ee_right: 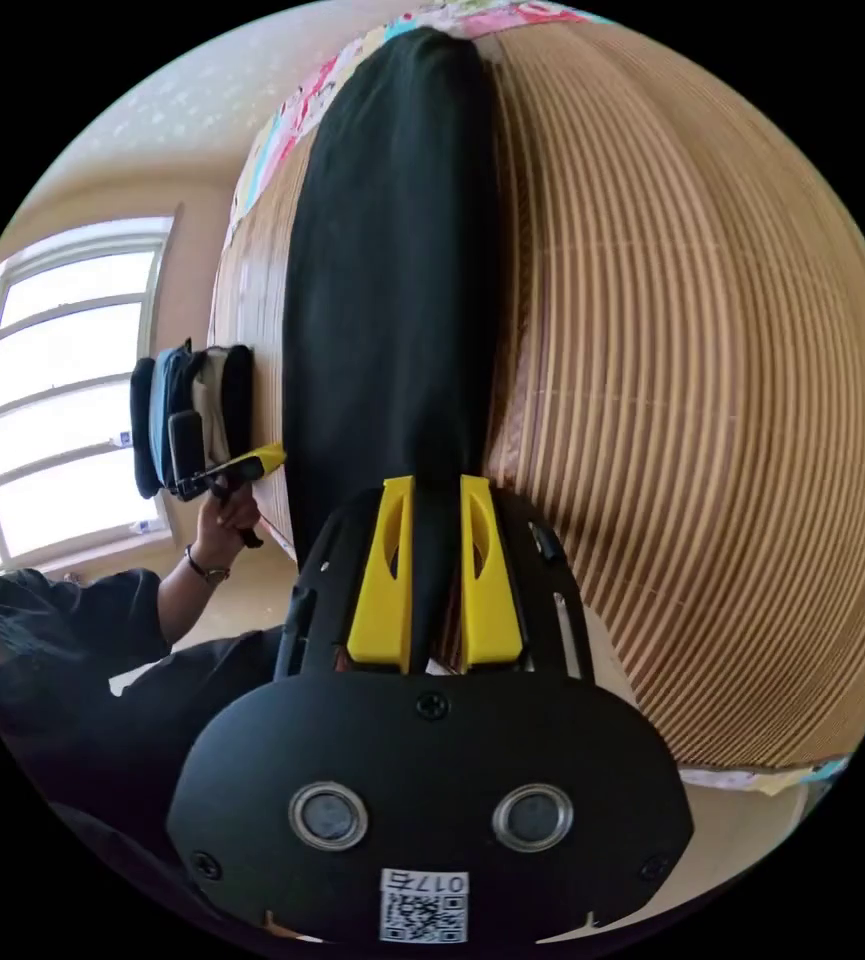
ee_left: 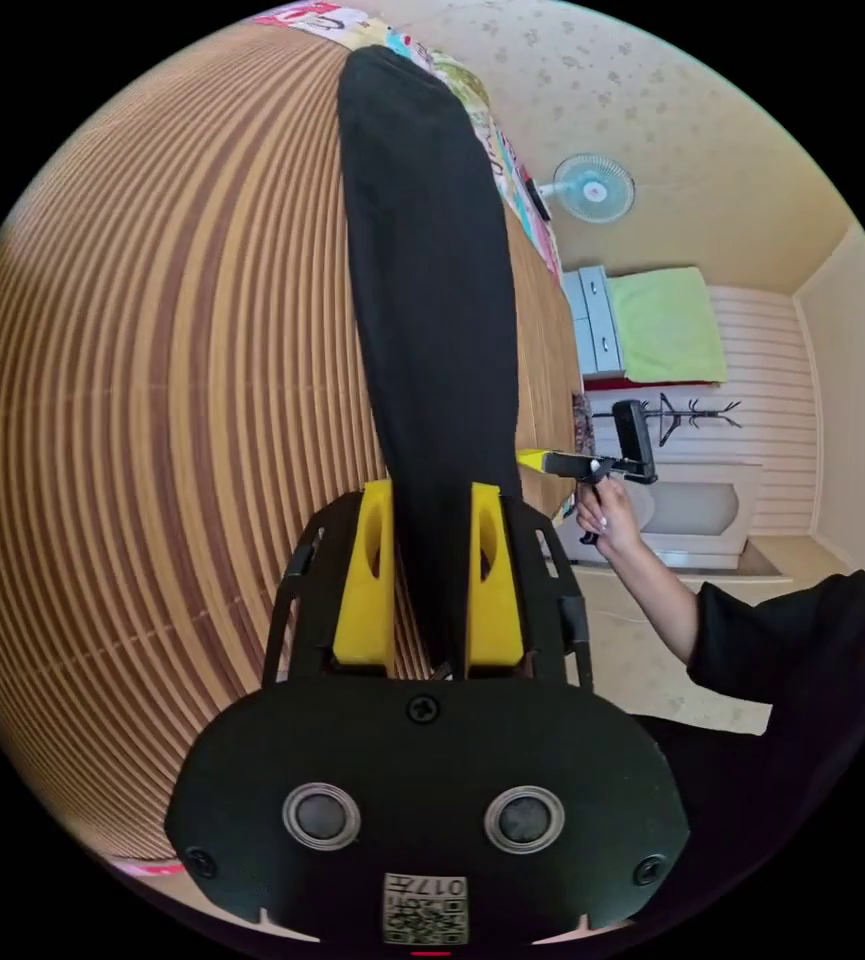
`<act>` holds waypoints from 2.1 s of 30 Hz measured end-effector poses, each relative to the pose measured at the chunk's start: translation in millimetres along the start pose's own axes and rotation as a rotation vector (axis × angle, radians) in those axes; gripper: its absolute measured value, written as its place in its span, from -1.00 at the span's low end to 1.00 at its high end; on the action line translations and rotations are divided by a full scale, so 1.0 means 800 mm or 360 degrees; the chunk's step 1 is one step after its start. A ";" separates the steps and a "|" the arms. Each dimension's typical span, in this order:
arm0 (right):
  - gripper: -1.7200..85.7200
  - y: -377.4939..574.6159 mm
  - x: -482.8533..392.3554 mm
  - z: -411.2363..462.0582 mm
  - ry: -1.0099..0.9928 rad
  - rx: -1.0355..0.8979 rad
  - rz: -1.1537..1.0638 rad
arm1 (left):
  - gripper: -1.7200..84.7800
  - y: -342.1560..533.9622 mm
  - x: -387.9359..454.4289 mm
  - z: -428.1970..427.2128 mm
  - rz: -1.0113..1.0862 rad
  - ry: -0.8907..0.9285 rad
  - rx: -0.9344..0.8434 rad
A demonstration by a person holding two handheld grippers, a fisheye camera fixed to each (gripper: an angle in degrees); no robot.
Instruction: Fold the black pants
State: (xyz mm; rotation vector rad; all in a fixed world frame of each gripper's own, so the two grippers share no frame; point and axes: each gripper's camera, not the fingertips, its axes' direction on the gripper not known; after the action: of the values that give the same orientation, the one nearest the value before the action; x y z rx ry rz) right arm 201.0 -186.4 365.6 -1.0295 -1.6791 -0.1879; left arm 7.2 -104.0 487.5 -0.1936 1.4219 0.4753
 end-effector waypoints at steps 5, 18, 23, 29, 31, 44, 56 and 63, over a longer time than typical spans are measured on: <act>-0.93 0.078 0.001 0.022 -0.0049 -0.0102 0.0091 | -0.87 0.062 0.048 0.017 0.0025 -0.0186 0.0031; -0.69 0.118 0.039 -0.087 -0.0305 0.0200 0.0154 | -0.66 0.083 0.002 -0.050 -0.0321 0.0280 0.0297; -0.62 0.001 0.053 -0.131 -0.0274 0.0288 0.0007 | -0.65 -0.058 -0.013 -0.065 -0.0195 0.0348 0.0352; -0.64 -0.087 0.034 -0.120 -0.0363 0.0174 -0.0106 | -0.68 -0.154 0.014 -0.042 -0.0154 0.0295 0.0196; -0.67 -0.080 0.014 -0.101 -0.0311 0.0004 -0.0191 | -0.65 -0.143 0.025 -0.039 -0.0168 0.0309 0.0162; -0.87 -0.051 0.046 -0.104 -0.0931 0.0009 -0.0017 | -0.88 -0.099 0.058 -0.007 -0.0014 0.0461 -0.0012; -0.94 0.201 -0.229 -0.355 -0.1224 0.0472 -0.0627 | -0.93 0.104 0.363 -0.206 0.0735 0.0749 0.0424; -0.95 0.305 -0.422 -0.498 -0.1125 0.0638 -0.1016 | -0.93 0.169 0.567 -0.336 0.1172 0.0713 0.0660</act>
State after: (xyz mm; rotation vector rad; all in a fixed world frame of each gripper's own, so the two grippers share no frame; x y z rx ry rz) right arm 661.8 -451.9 142.9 -0.2211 -2.5256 0.1231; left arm -259.0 -2.1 23.5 0.6172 1.9894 0.7464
